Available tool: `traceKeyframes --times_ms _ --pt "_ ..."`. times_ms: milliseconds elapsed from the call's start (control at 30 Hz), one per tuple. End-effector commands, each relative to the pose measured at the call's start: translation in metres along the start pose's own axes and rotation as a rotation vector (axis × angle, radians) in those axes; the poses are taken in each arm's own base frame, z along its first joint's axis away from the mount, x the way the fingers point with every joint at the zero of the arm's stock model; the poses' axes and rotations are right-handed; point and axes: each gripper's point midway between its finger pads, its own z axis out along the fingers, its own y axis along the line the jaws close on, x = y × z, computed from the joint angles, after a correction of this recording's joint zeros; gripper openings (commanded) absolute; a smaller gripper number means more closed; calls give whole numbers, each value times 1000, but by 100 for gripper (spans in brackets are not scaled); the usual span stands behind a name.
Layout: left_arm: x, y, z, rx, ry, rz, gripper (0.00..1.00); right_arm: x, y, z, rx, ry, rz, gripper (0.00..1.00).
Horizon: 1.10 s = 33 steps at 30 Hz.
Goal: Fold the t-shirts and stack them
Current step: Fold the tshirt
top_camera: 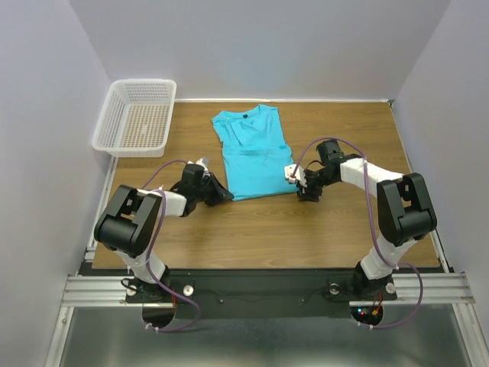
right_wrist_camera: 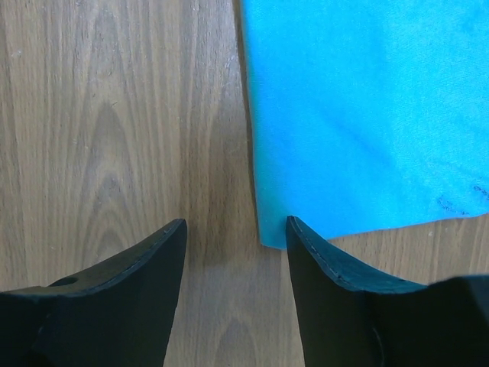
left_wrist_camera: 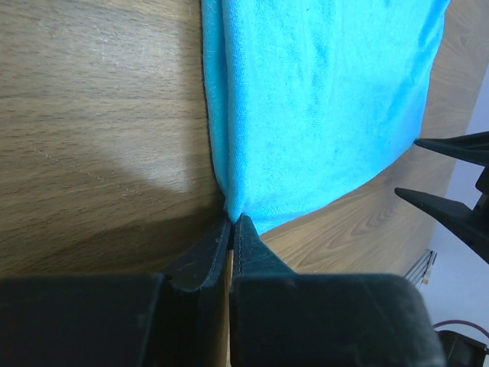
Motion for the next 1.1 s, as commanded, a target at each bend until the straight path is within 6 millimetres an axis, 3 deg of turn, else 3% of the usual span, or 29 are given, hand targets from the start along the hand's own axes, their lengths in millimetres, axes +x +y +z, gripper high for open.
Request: traceKeyframes --times_ms 0,300,500,800,967,1067 --pt "-4 -9 -1 30 -14 35 1 -6 -17 -6 38 -21 -23 59" --pt "1 -11 -2 51 6 46 0 6 -14 -4 29 -7 -3 57" --pt "3 -14 -2 65 16 40 0 1 -19 1 21 -38 2 56" --pt "4 -19 0 79 25 45 0 9 -23 7 26 -19 47 56" --pt "5 -18 -1 80 29 45 0 22 -19 11 22 25 78 48" --pt "5 -19 -1 81 27 45 0 31 -15 13 16 54 97 32"
